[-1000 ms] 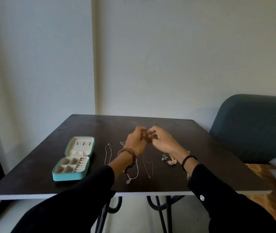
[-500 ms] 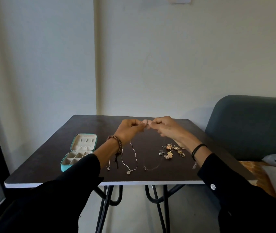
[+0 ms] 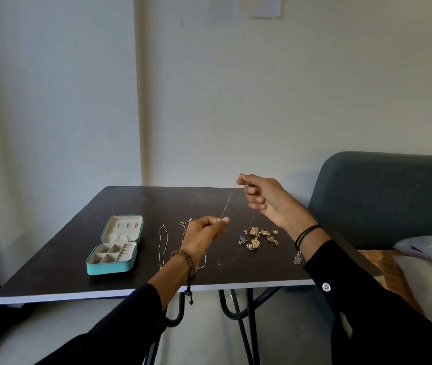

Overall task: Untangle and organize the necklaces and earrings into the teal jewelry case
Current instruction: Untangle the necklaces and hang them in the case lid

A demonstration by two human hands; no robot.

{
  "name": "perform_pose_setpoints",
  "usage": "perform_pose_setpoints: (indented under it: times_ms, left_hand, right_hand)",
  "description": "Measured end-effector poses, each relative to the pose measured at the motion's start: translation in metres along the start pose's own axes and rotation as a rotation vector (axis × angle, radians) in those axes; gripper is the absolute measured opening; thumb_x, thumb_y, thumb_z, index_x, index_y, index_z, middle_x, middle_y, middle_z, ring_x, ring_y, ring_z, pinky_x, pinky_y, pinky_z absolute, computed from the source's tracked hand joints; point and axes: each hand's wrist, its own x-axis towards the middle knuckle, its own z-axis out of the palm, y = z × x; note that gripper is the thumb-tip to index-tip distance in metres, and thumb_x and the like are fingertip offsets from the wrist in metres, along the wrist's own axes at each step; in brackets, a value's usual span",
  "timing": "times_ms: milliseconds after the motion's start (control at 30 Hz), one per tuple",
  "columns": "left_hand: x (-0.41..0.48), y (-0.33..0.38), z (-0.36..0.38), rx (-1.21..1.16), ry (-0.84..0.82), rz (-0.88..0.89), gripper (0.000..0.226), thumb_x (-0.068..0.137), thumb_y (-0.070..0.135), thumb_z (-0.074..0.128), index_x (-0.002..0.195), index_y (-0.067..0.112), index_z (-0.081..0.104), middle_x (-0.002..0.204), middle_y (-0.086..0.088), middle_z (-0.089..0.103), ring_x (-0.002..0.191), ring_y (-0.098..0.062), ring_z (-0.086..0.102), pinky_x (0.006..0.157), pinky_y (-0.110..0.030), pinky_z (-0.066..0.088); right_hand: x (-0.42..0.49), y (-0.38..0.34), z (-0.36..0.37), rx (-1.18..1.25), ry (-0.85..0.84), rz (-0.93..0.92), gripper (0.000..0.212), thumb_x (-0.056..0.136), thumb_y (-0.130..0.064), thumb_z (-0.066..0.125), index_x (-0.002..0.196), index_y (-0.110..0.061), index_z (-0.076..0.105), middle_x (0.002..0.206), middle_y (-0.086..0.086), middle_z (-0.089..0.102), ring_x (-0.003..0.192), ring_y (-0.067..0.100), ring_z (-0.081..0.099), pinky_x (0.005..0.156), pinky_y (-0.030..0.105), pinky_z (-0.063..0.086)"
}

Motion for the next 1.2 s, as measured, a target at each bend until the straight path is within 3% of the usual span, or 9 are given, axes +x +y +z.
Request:
perform_pose_setpoints:
  times_ms: [333,433,633,767,867,933,1033,1100,1200]
  left_hand:
    - [-0.010,-0.028,-0.006,0.096,0.103,-0.159,0.015,0.083,0.017,0.077,0.088,0.006,0.068,0.082,-0.008,0.072,0.077,-0.016,0.069,0.081,-0.030,0.060]
    - [-0.014,-0.029,-0.010,0.062,0.068,-0.205,0.018,0.083,0.015,0.077,0.091,0.002,0.069,0.084,-0.011,0.072,0.075,-0.015,0.070,0.070,-0.024,0.059]
    - [-0.022,-0.018,-0.020,0.121,0.070,-0.114,0.014,0.084,0.015,0.077,0.089,0.004,0.070,0.078,-0.010,0.073,0.063,-0.010,0.069,0.060,-0.019,0.057]
    - [-0.017,-0.015,-0.030,0.310,0.213,-0.010,0.008,0.087,0.013,0.075,0.092,0.010,0.070,0.083,-0.006,0.074,0.068,-0.011,0.070,0.066,-0.020,0.058]
    - [-0.016,-0.014,-0.035,0.399,0.241,0.113,0.009,0.090,0.015,0.071,0.097,0.012,0.066,0.086,-0.004,0.072,0.075,-0.014,0.071,0.075,-0.029,0.061]
    - [-0.018,-0.013,-0.040,0.534,0.210,0.237,0.009,0.092,0.018,0.068,0.093,0.017,0.058,0.084,-0.002,0.069,0.074,-0.016,0.070,0.070,-0.030,0.060]
    - [-0.019,-0.013,-0.045,0.962,0.098,0.424,0.015,0.098,0.020,0.053,0.088,0.025,0.044,0.081,0.005,0.066,0.068,-0.017,0.064,0.055,-0.028,0.048]
    - [-0.021,-0.007,-0.046,1.209,0.007,0.501,0.005,0.102,0.023,0.043,0.100,0.026,0.047,0.095,0.008,0.067,0.075,-0.017,0.064,0.050,-0.022,0.037]
    - [-0.021,0.000,-0.045,1.363,-0.042,0.559,0.027,0.104,0.027,0.036,0.126,0.028,0.053,0.117,0.011,0.065,0.092,-0.015,0.066,0.057,-0.023,0.035]
  right_hand:
    - [0.007,0.010,-0.016,0.265,0.049,0.045,0.023,0.094,-0.032,0.071,0.101,-0.011,0.068,0.054,-0.010,0.035,0.041,0.004,0.023,0.036,0.018,0.019]
    - [0.010,0.012,-0.018,0.273,0.095,0.050,0.021,0.095,-0.029,0.069,0.103,-0.010,0.067,0.052,-0.010,0.035,0.039,0.004,0.023,0.036,0.018,0.018]
    - [0.018,0.014,-0.025,0.425,0.171,0.086,0.016,0.097,-0.022,0.061,0.085,-0.012,0.059,0.055,-0.007,0.041,0.037,0.005,0.027,0.035,0.017,0.022]
    - [0.021,0.014,-0.024,0.518,0.191,0.095,0.021,0.098,-0.019,0.059,0.079,-0.010,0.057,0.055,-0.004,0.045,0.037,0.005,0.031,0.035,0.016,0.026]
    - [0.025,0.015,-0.025,0.530,0.189,0.080,0.019,0.100,-0.018,0.058,0.083,-0.009,0.057,0.055,-0.004,0.047,0.036,0.005,0.031,0.034,0.016,0.026]
    - [0.028,0.015,-0.025,0.533,0.192,0.073,0.019,0.101,-0.017,0.056,0.084,-0.008,0.057,0.055,-0.004,0.047,0.035,0.005,0.030,0.033,0.016,0.024]
    - [0.031,0.014,-0.025,0.529,0.204,0.072,0.017,0.100,-0.015,0.054,0.085,-0.006,0.057,0.054,-0.003,0.047,0.034,0.004,0.028,0.033,0.017,0.022]
    - [0.031,0.015,-0.024,0.511,0.205,0.080,0.017,0.099,-0.015,0.053,0.086,-0.006,0.057,0.054,-0.004,0.046,0.034,0.004,0.027,0.033,0.017,0.020]
    - [0.033,0.016,-0.020,0.461,0.207,0.089,0.015,0.099,-0.017,0.054,0.087,-0.008,0.058,0.051,-0.006,0.043,0.034,0.004,0.026,0.033,0.017,0.018]
